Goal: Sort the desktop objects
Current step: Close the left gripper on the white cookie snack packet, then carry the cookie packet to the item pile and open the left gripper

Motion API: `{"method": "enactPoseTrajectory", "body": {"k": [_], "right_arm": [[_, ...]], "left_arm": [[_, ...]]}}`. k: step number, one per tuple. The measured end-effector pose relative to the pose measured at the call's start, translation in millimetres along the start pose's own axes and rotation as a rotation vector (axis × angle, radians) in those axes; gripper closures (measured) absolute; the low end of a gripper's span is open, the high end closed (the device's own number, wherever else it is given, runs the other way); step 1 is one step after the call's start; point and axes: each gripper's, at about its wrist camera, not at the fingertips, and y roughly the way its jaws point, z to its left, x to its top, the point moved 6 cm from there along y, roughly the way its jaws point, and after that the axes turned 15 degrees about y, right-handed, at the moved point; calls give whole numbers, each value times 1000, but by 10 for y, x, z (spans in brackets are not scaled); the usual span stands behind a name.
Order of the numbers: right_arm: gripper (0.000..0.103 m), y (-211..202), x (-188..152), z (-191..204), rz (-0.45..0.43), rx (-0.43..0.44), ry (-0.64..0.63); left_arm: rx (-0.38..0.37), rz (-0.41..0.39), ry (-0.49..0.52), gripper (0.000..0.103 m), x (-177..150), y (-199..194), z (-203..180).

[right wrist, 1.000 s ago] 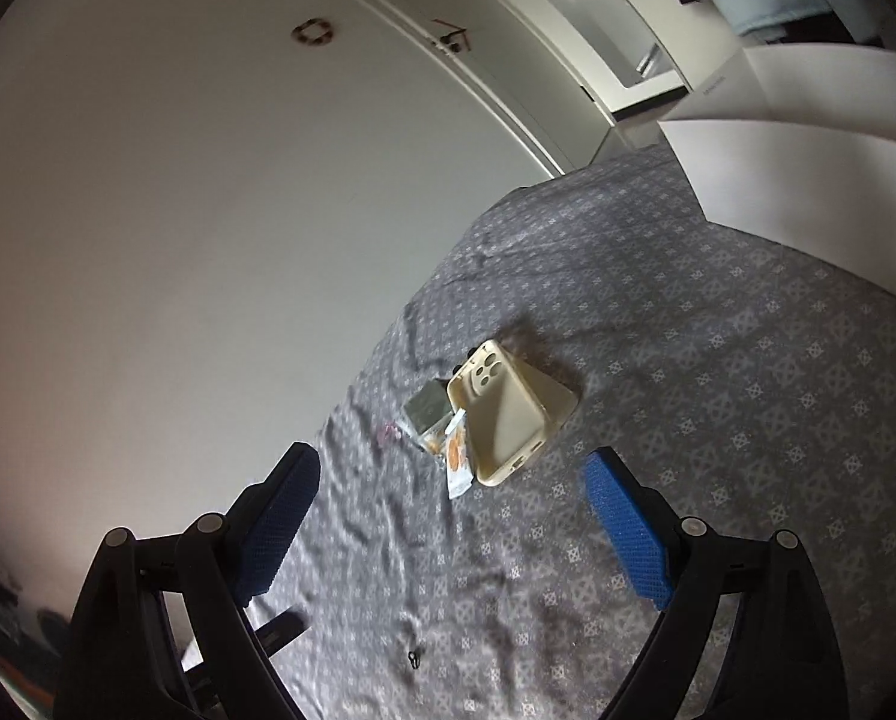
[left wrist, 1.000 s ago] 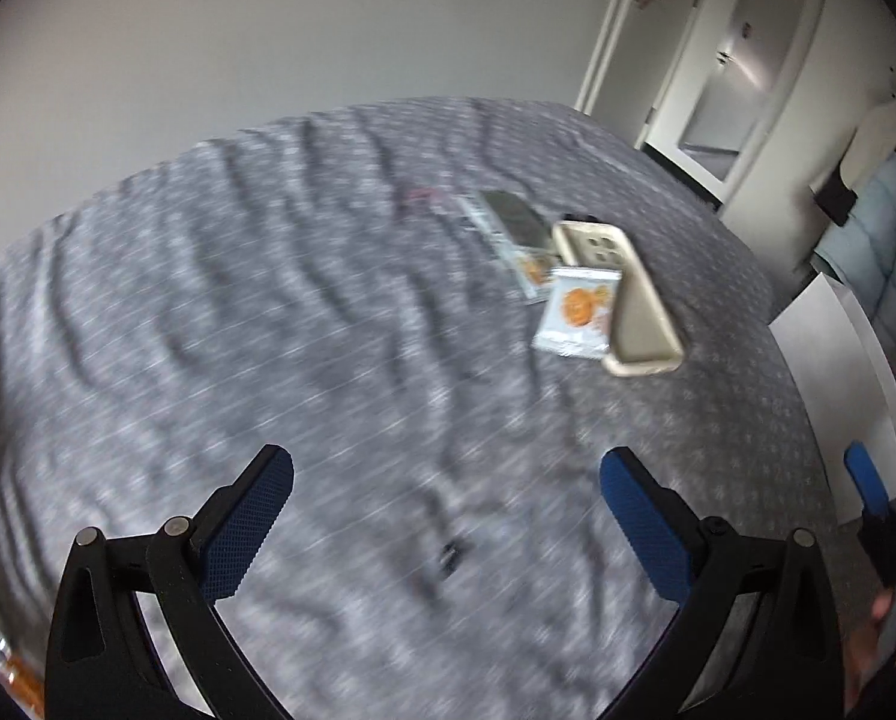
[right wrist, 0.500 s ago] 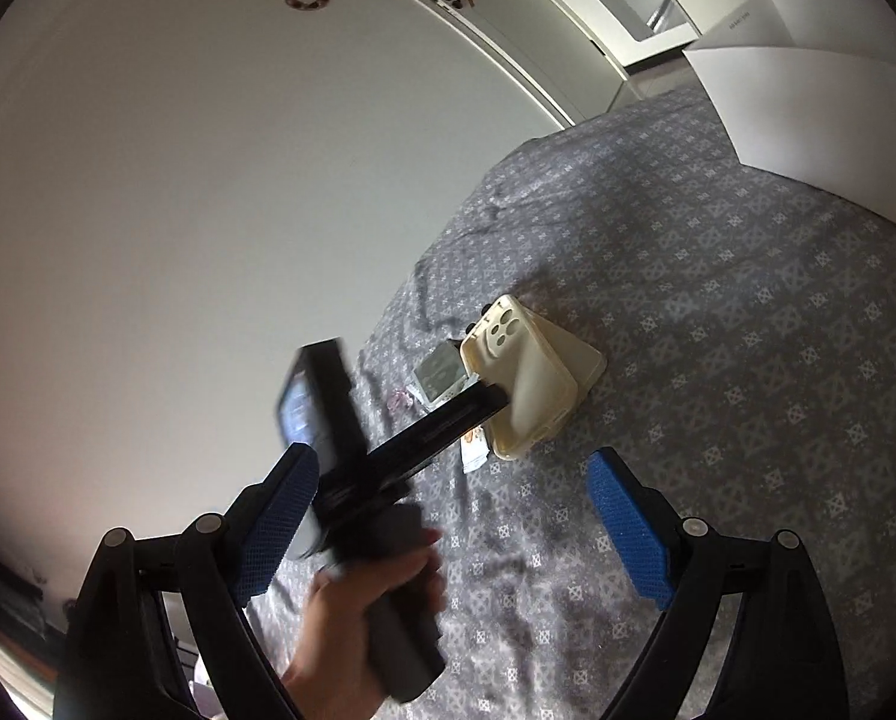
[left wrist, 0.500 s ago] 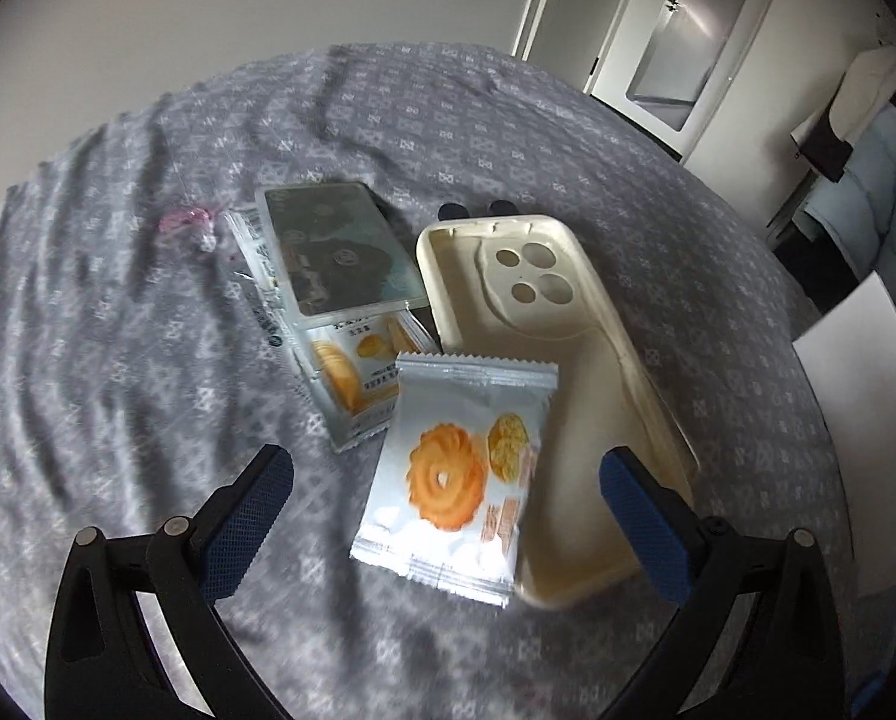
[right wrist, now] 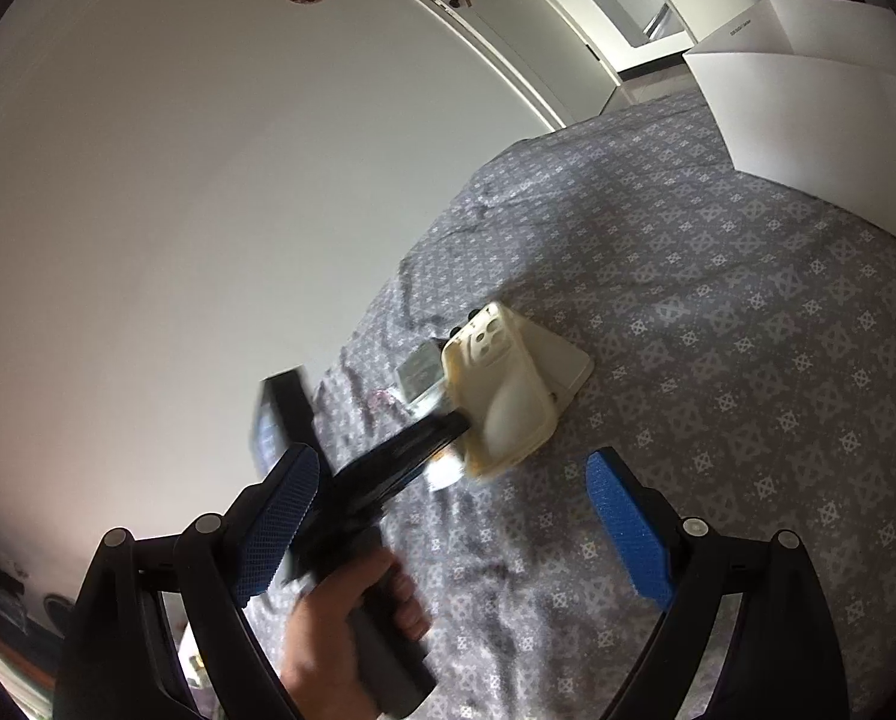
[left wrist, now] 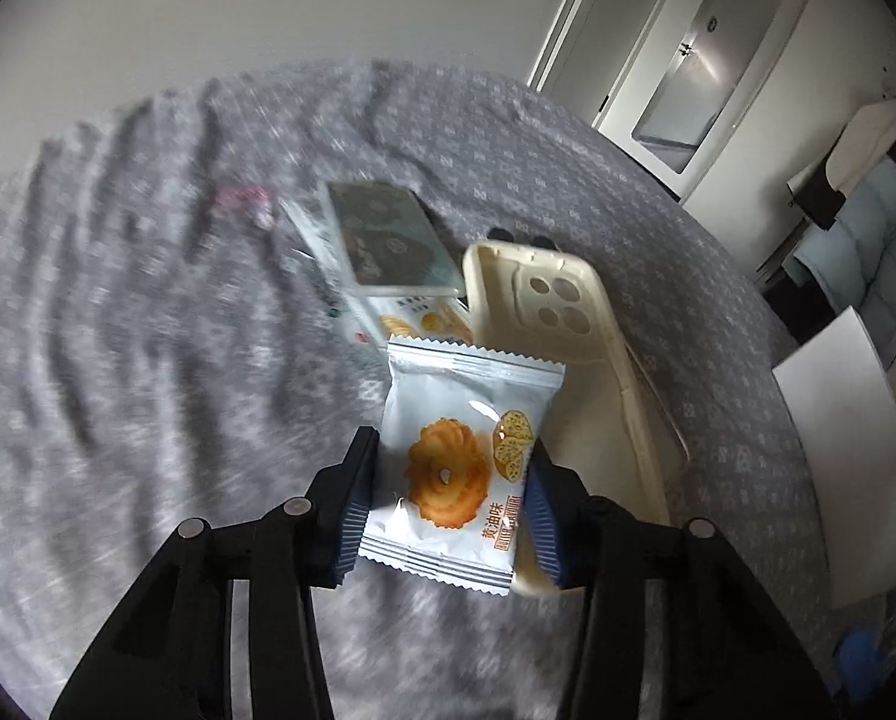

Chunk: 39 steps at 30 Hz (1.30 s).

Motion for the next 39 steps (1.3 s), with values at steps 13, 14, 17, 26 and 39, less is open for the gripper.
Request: {"method": "enactPoseTrajectory", "body": {"k": [13,14,17,26,39], "right_arm": [[12,54,-487,405,43,-84,-354],[12,42,-539,424,49,-86,-377],[12,-39,-677,463,50,-103,-447],[12,41,-680,357,10,-234,-475],[12,283,-798,269,93,-276,-494]], "left_arm": [[344,-248,-155,59,-999,-2986,1356],[381,-264,-176,59,-1116,-3261,1508],[506,-313,-243,59,-1523,-4108,1975],[764,-294,-427,58,-2682,-5398,3126],[873,-75,-714,22,-3977,-4968,4158]]}}
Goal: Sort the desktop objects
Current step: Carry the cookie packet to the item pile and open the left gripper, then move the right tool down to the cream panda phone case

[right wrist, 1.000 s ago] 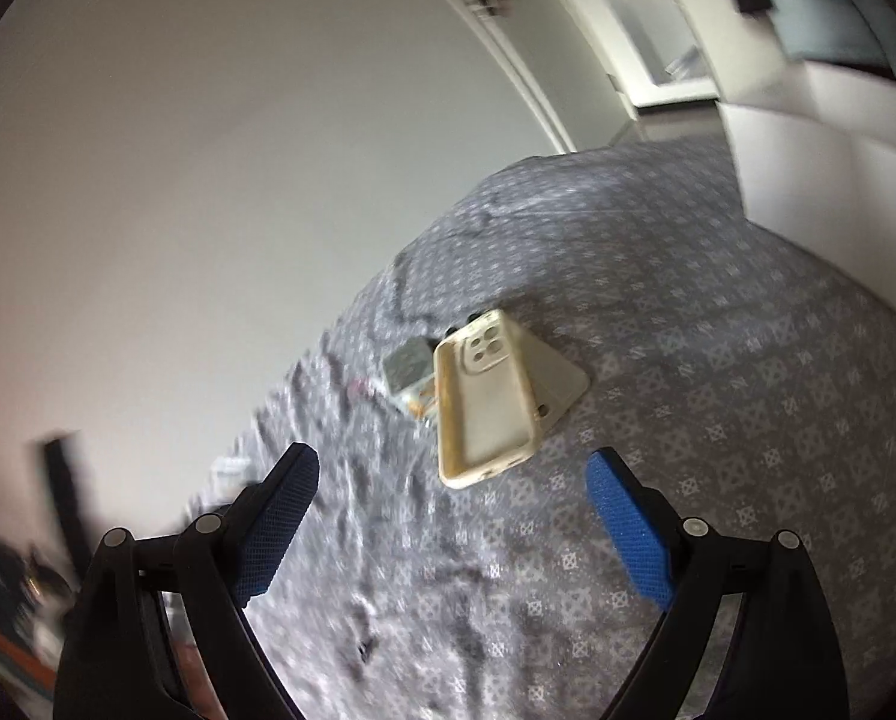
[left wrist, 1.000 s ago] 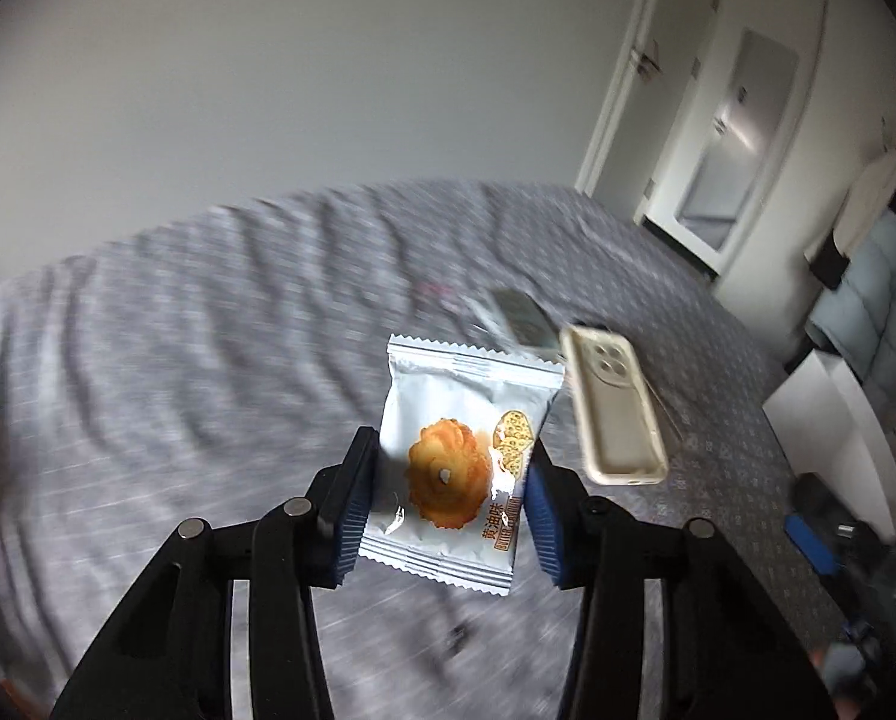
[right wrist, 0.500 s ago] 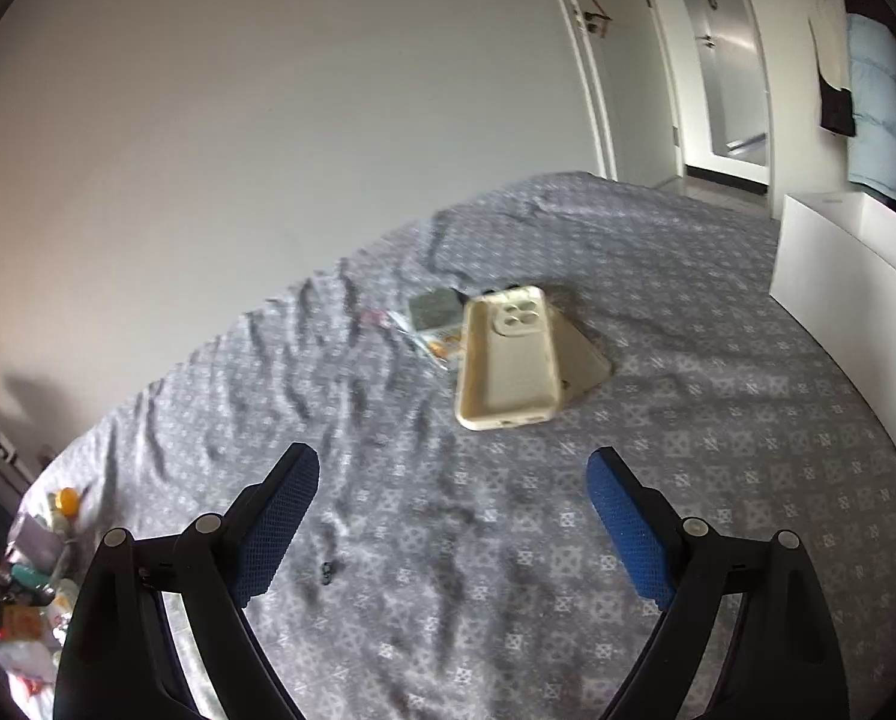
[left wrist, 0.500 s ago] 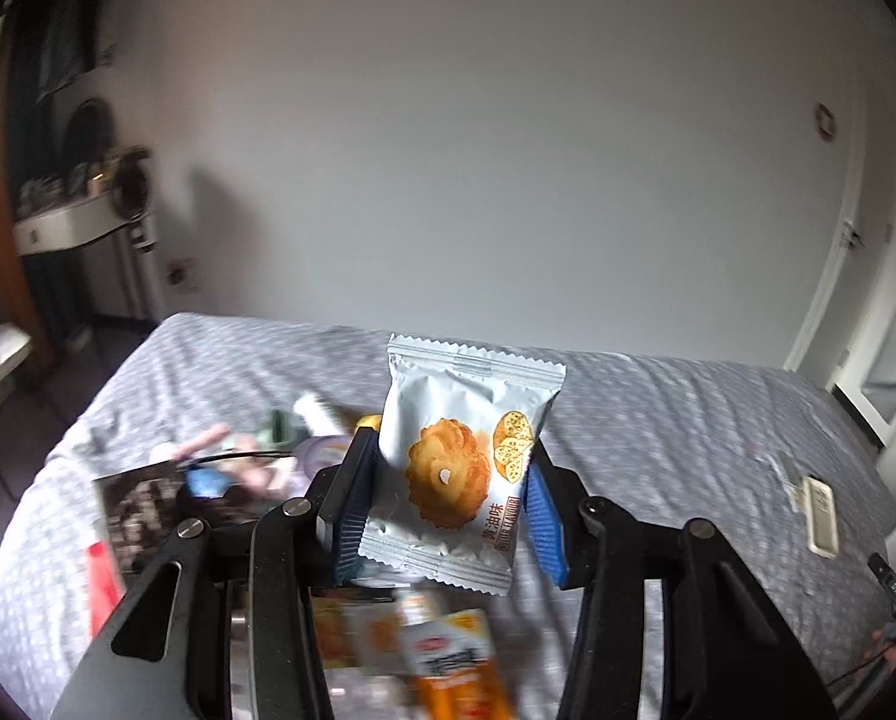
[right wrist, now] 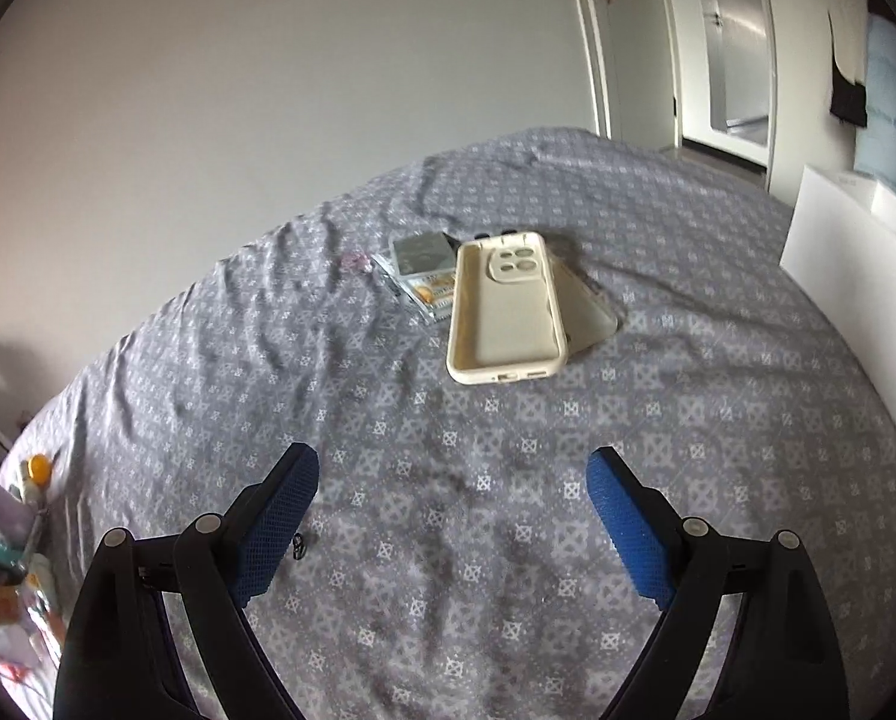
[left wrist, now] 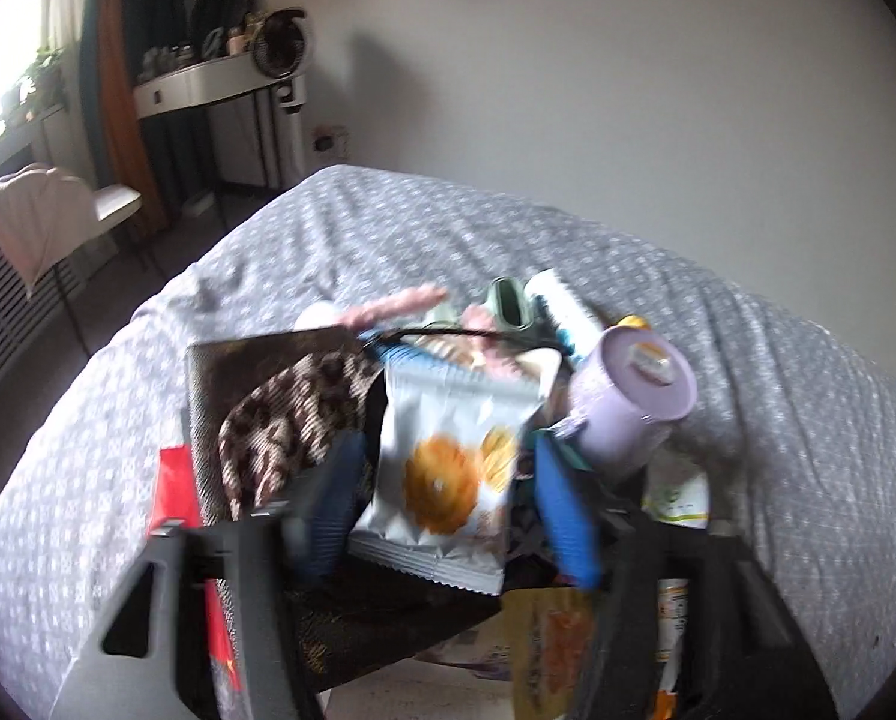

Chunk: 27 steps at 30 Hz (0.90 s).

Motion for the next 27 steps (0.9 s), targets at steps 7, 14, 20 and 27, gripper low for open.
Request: {"method": "enactPoseTrajectory", "body": {"k": [7,14,20,27], "right_arm": [[12,12,-12,40,-3,21,-7],[12,-124,-71,159,-27,-3,-95],[12,-624,-26,348,-47,65,-123],[12,-1476,17,753,-150,228,-156]], "left_arm": [[9,-39,-7,1,-102,-394,-61],[-169,-129,66,0,-180,-1177,-600],[-299,-221,245,0,-441,-1792,-1210],[-360,-273,263,0,-413,-2303,-1387]]}}
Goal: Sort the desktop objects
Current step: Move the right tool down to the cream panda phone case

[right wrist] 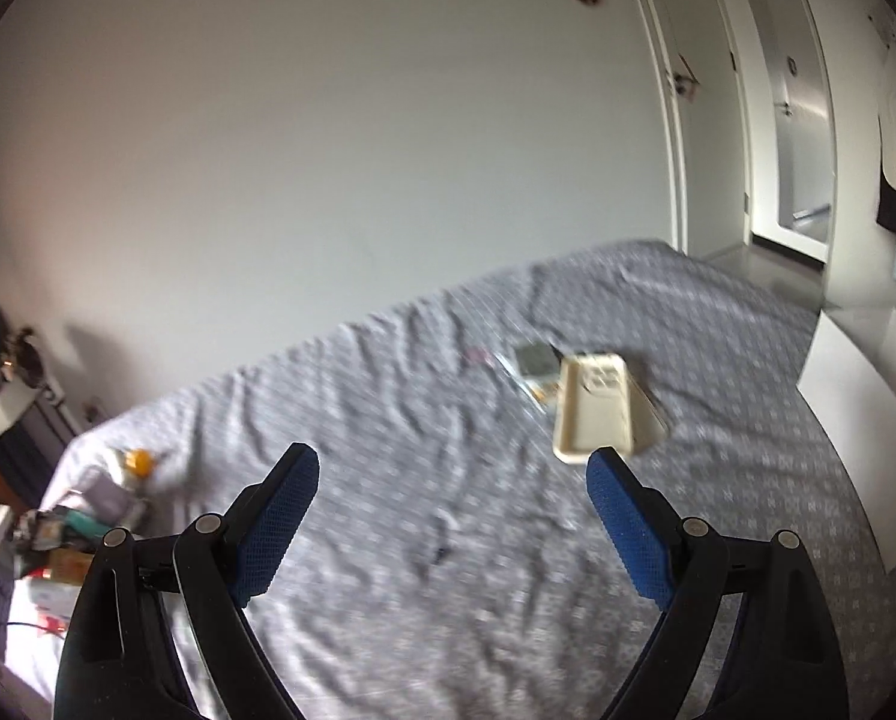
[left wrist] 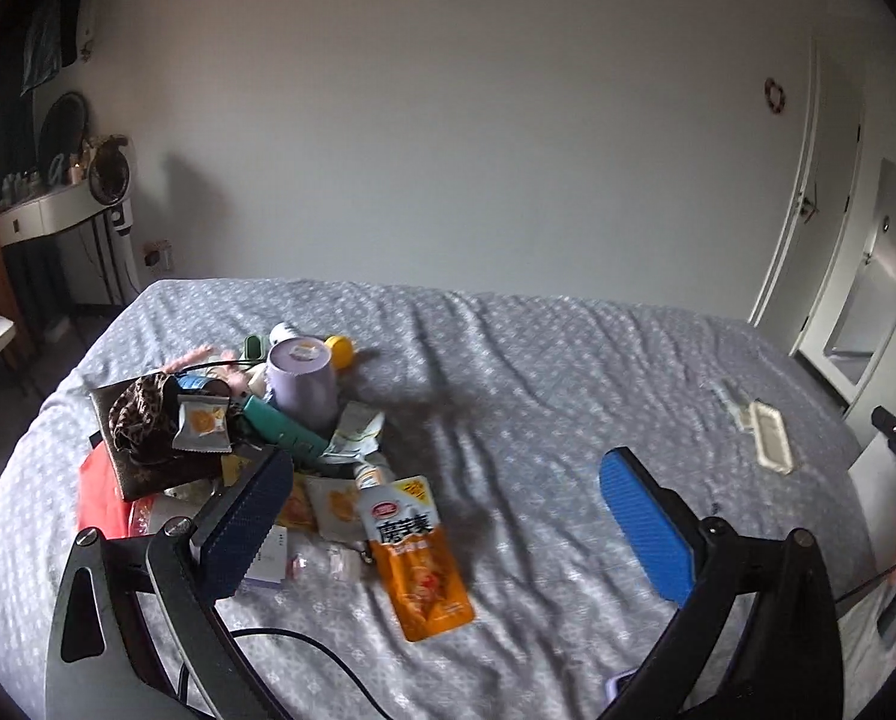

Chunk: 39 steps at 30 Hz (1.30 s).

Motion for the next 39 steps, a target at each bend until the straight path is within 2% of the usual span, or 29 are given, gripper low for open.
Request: {"method": "enactPoseTrajectory", "body": {"k": [3,6,7,8,11,15,18,22,26,28,31,35,39], "right_arm": [[12,-331,85,189,-109,35,-18],[0,-677,128,370,-295,45,-84],[0,-743,119,435,-361,41,-120],[0,-729,91,490,-372,31,-161],[0,-493,-58,602,-299,-11,-256],[0,-337,-153,600,-296,-1,-276],[0,-188,-146,451,-272,20,-226],[0,159,-114,-3,-169,-7,-80],[0,481,-59,-642,-93,-116,88],[0,638,21,-860,-66,-208,107],[0,993,150,-1064,17,-297,67],[0,1771,201,-1112,199,-363,-87],[0,2341,169,-1208,263,-431,-157]], "left_arm": [[-16,-5,-32,0,97,-121,-48],[-19,-10,-26,0,143,-170,-118],[-20,-18,-14,0,149,-178,-153],[-21,-28,2,0,153,-180,-188],[-5,-31,51,0,105,-133,-272],[5,22,60,0,12,50,-347],[13,42,60,0,2,181,-453],[-45,45,125,0,9,389,-788],[-128,57,148,0,-32,684,-1060],[-153,91,171,0,-89,879,-1146],[-179,146,205,0,-214,1205,-1211],[-185,182,174,0,-410,1490,-1194],[-214,235,122,0,-582,1653,-1131]]}}
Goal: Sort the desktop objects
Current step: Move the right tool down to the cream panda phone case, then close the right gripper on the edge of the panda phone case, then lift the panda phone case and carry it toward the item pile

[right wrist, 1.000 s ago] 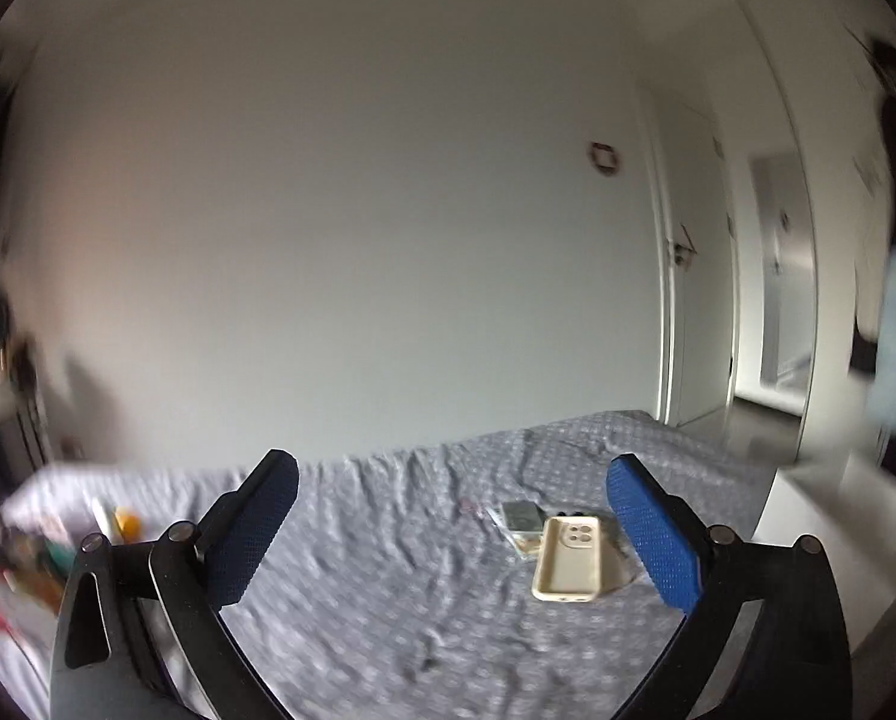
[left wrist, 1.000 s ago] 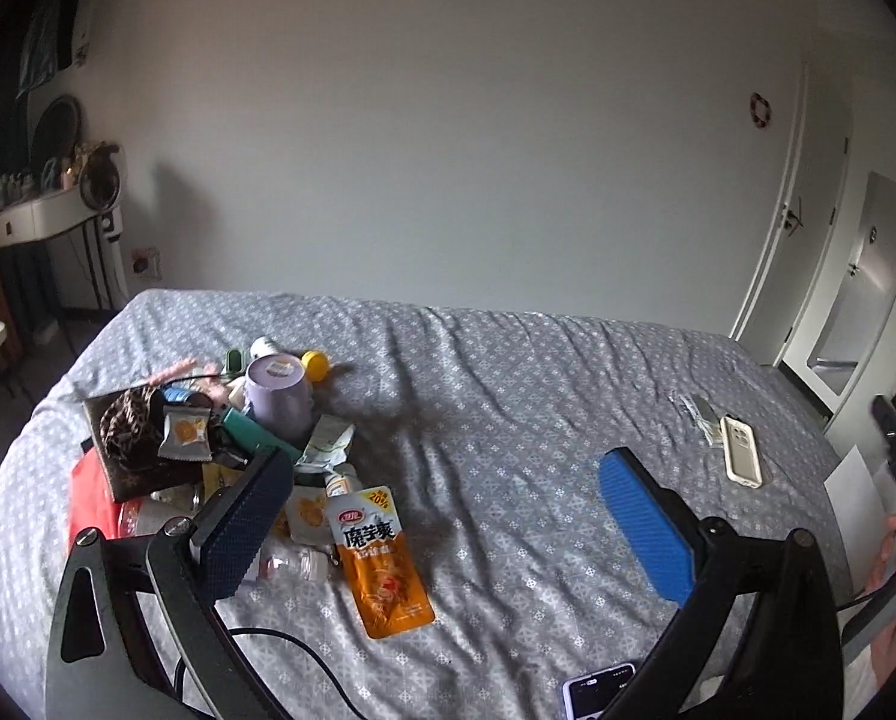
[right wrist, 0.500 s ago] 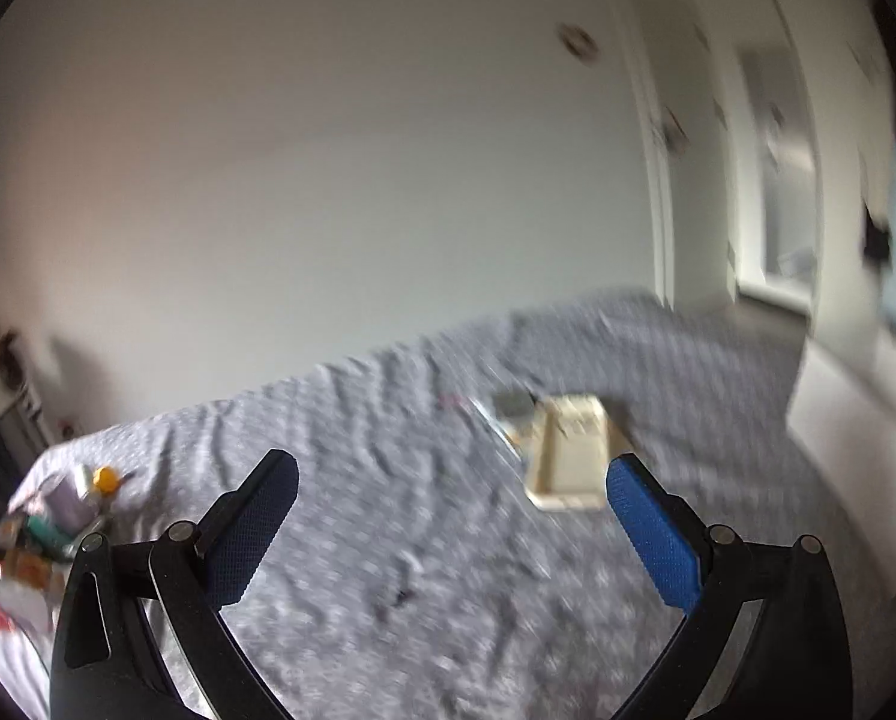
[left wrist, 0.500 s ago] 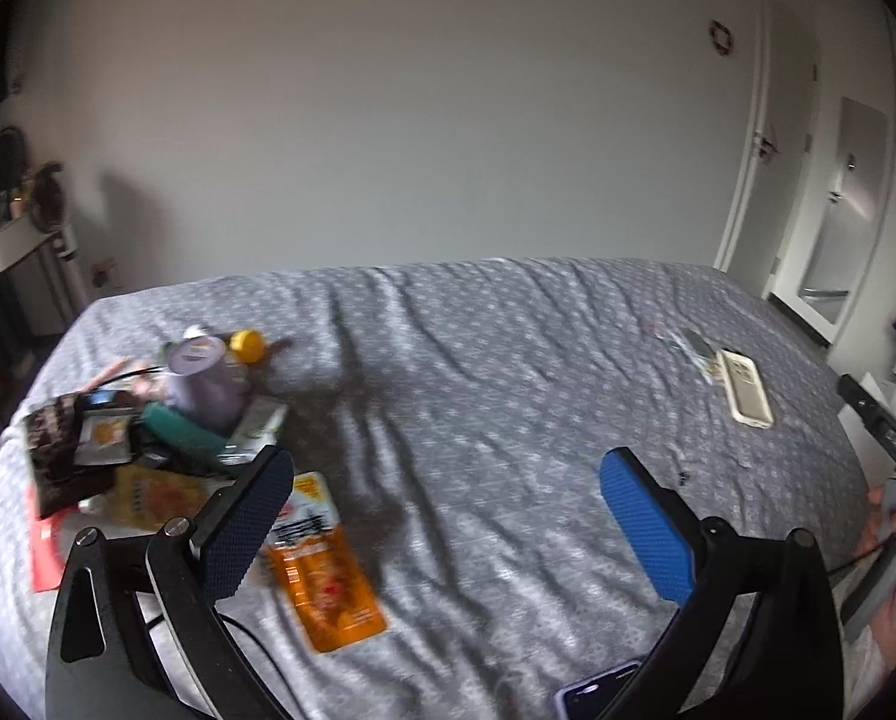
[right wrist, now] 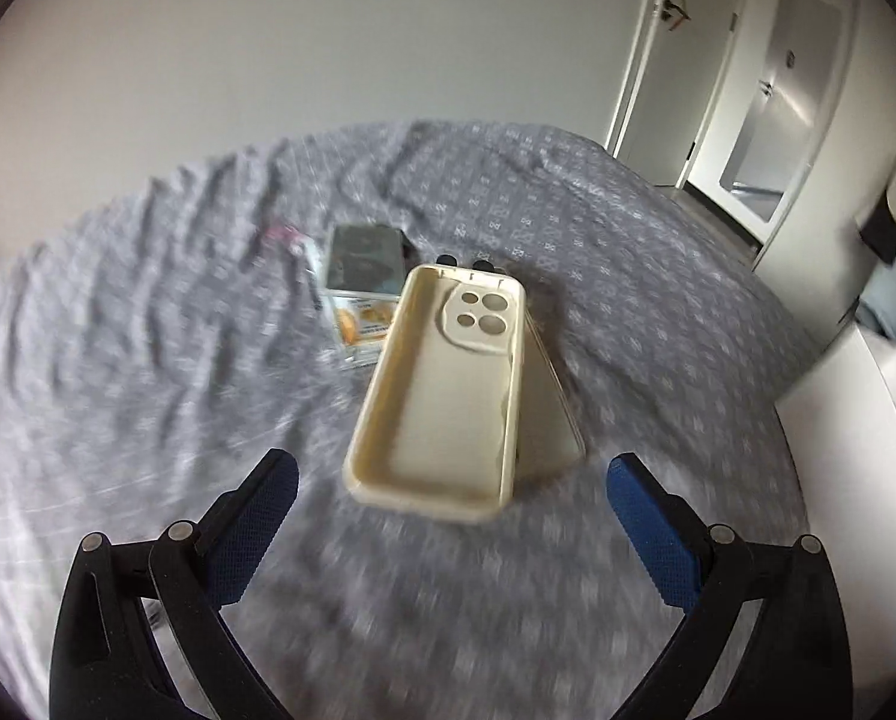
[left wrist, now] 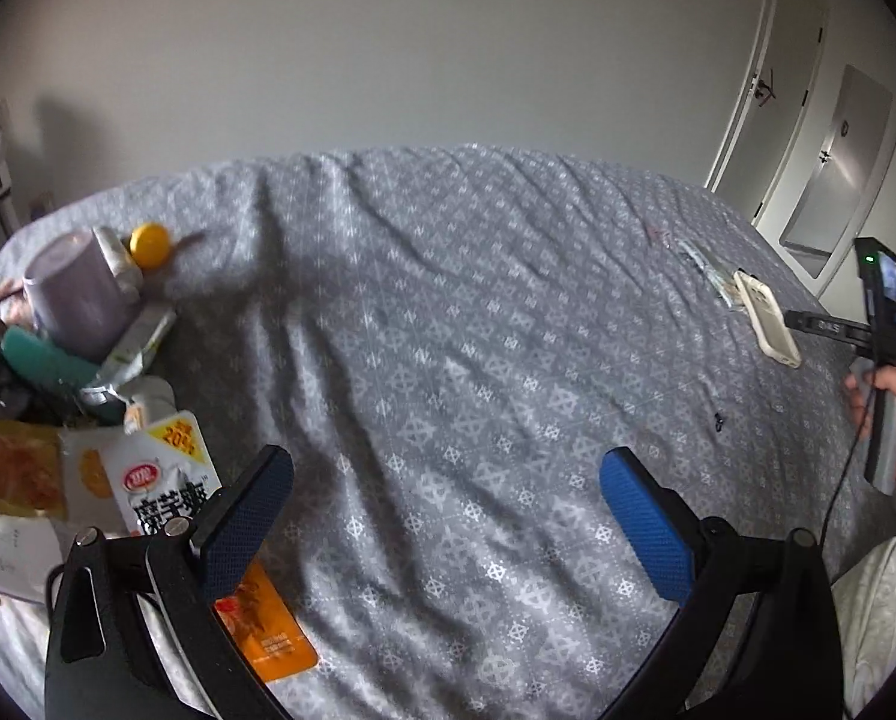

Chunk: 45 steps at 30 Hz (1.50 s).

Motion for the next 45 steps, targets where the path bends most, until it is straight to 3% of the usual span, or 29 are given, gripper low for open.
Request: {"method": "enactPoseTrajectory", "body": {"k": [4,12,14,19,24,26,27,30,34,35,37,38,41,43,45], "right_arm": [[0,474,81,-10,83,-7,42],[1,952,90,119,166,-47,59],[18,954,109,70,168,-41,106],[20,725,89,54,180,51,127],[23,86,94,300,145,215,100],[80,-235,115,536,128,272,63],[94,-374,114,661,145,298,51],[94,-712,85,1142,208,408,55],[92,-1073,-16,1808,143,388,-119],[87,-1064,-59,1880,154,373,-127],[46,-929,-176,1984,212,320,-148],[39,-836,-227,1988,229,292,-165],[36,-748,-468,1871,208,201,-236],[23,-728,-680,1736,222,188,-247],[17,-656,-891,1607,251,171,-240]], "left_arm": [[4,1,-5,0,-48,34,53],[4,21,-20,0,-80,109,102],[13,23,-28,0,-100,103,136],[31,17,-70,0,-109,60,253],[38,5,-163,0,-129,-37,447],[38,-5,-210,0,-150,-101,543],[36,-11,-238,0,-166,-142,598],[31,-30,-301,0,-213,-247,736],[54,-40,-340,0,-290,-356,916],[55,-40,-345,0,-308,-366,945],[45,-35,-362,0,-345,-365,996],[41,-32,-372,0,-357,-359,1018],[31,-26,-399,0,-380,-327,1078],[21,-15,-416,0,-380,-287,1099],[4,-7,-429,0,-377,-245,1092]]}}
